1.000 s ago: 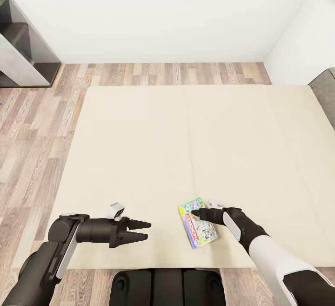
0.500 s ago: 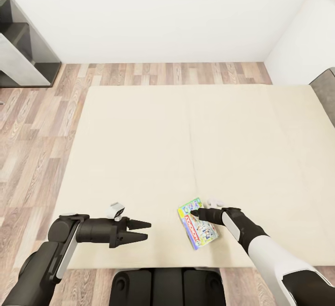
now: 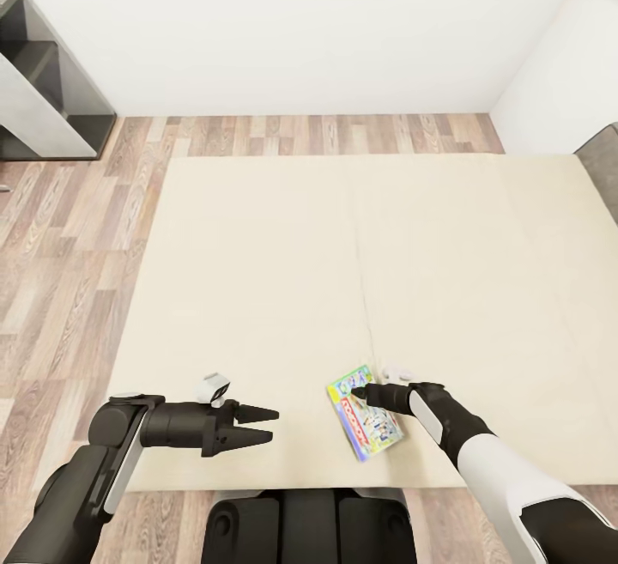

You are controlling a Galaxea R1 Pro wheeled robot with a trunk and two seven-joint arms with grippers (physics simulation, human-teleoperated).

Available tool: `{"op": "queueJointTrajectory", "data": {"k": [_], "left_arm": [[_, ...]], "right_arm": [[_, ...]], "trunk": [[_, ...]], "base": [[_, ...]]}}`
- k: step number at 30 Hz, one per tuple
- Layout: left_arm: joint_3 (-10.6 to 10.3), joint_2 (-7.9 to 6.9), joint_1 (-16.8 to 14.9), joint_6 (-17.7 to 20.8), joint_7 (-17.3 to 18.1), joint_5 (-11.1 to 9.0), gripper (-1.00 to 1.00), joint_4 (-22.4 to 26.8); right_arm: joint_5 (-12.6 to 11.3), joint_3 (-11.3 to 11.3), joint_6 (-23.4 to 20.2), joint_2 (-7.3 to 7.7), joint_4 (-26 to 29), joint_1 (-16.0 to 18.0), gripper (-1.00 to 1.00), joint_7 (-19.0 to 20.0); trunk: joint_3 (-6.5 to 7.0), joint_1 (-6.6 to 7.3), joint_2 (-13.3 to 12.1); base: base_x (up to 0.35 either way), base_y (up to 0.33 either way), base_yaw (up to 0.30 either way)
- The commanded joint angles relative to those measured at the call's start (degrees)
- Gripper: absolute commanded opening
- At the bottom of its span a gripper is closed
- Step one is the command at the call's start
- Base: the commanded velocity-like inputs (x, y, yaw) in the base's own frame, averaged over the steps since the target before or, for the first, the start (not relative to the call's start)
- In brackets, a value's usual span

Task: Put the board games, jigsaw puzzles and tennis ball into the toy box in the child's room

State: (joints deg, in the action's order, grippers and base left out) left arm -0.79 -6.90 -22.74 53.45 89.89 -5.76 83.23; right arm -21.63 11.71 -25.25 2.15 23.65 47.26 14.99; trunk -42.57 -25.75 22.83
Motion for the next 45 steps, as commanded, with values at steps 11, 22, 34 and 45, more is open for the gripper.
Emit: {"op": "queueJointTrajectory", "data": {"k": [11, 22, 34, 45], "left_arm": [[-0.08, -0.05, -0.02, 0.61, 0.11, -0.13, 1.0, 0.0], [-0.08, -0.05, -0.02, 0.61, 0.11, -0.13, 1.0, 0.0], [-0.08, -0.05, -0.02, 0.61, 0.11, -0.13, 1.0, 0.0], [-0.08, -0.05, -0.02, 0.61, 0.11, -0.13, 1.0, 0.0]], "right_arm": [[-0.09, 0.25, -0.11, 0.07, 0.08, -0.22, 1.0, 0.02], [-0.01, 0.25, -0.07, 0.11, 0.12, -0.24, 1.0, 0.03], [0.0, 0.25, -0.07, 0.1, 0.17, -0.24, 1.0, 0.03], [0.0, 0.25, -0.07, 0.05, 0.17, -0.24, 1.0, 0.03]], "trunk": [[-0.06, -0.03, 0.09], [-0.06, -0.03, 0.09], [-0.06, -0.03, 0.09], [-0.06, -0.03, 0.09]], "base": [[0.0, 0.029, 0.0], [0.0, 0.078, 0.0], [0.0, 0.068, 0.0], [0.0, 0.097, 0.0]]}}
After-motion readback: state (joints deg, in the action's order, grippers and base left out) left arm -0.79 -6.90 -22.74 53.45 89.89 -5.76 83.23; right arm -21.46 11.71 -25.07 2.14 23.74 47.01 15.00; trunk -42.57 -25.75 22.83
